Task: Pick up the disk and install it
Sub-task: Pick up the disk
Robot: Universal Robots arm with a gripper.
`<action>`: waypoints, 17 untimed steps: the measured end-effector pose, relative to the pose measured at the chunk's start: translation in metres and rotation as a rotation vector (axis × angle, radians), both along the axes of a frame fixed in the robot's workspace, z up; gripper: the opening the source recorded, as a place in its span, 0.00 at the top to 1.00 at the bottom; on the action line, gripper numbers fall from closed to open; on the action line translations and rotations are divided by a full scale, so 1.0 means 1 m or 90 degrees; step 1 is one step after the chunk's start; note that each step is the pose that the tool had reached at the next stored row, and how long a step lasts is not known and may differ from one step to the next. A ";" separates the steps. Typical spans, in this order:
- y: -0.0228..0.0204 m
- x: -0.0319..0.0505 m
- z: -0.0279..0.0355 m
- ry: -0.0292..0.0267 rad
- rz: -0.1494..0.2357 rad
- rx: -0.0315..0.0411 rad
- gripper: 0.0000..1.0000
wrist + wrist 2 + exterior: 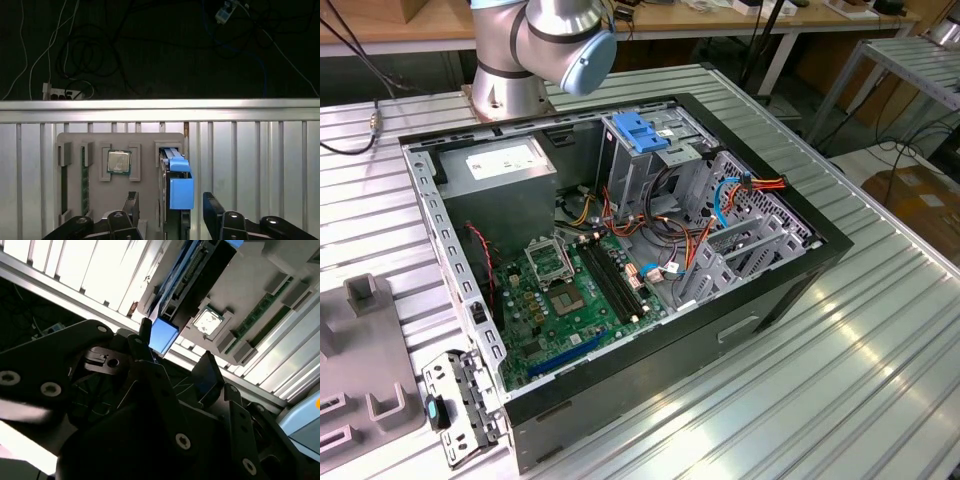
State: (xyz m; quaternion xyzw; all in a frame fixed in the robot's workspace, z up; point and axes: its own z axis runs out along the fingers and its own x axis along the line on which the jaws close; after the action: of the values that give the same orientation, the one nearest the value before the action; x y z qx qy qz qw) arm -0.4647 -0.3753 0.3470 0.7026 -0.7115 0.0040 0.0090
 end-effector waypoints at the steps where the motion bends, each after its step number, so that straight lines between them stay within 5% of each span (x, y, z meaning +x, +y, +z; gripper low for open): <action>1: 0.0000 0.0000 -0.0006 0.0001 0.000 -0.0001 0.38; 2: 0.0000 0.0000 -0.0013 0.0000 0.000 0.0000 0.31; 17: 0.0029 -0.0014 -0.0328 0.0000 0.000 0.0006 0.31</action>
State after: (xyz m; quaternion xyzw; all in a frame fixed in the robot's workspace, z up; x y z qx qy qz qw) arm -0.4661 -0.3725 0.3142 0.7025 -0.7116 0.0037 0.0086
